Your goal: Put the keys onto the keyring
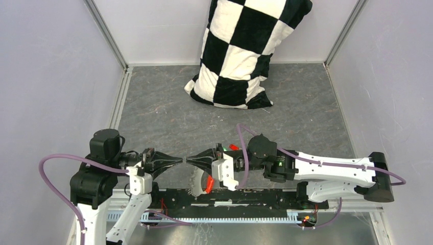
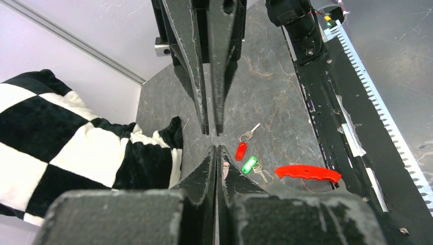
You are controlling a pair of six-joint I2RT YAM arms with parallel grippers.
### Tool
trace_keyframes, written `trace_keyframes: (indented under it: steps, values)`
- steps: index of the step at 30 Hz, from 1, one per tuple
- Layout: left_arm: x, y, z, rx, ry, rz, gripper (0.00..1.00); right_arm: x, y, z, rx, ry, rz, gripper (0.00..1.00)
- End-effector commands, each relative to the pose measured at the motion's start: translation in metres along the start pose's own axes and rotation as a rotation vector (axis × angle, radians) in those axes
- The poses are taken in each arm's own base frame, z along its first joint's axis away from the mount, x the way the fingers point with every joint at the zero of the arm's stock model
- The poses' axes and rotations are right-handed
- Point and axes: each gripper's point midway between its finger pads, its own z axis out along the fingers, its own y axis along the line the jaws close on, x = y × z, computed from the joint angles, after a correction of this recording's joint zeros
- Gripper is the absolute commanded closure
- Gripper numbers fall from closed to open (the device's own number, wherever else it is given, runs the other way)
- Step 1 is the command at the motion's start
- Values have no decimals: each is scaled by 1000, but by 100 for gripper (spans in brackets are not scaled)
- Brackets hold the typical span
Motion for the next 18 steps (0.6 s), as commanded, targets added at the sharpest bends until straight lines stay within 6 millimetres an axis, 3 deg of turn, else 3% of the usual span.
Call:
trace_keyframes:
  steps: [1,3,5,6,8,10,13,15,18]
  values:
    - [3,-2,1,-2,0,-57,98,-4,-18,-3,56,40,36,93]
    - [16,3,2,-23,28,-147,98,10,-21,-5,78,100,84,97]
    - [33,10,3,-61,71,-239,98,30,-19,-12,95,167,136,91]
    - [42,14,3,-79,94,-272,98,43,-18,-17,115,205,166,83]
    - [57,17,5,-102,113,-343,98,79,-13,-32,169,289,243,57]
    - [74,20,8,-122,129,-420,98,125,-10,-54,239,364,345,48]
    - [90,19,11,-116,149,-469,93,192,-23,-84,362,471,575,46]
    - [91,17,10,-103,160,-452,90,217,-27,-88,377,510,699,45]
    - [87,13,8,-91,165,-411,84,243,-9,-76,282,553,784,39]
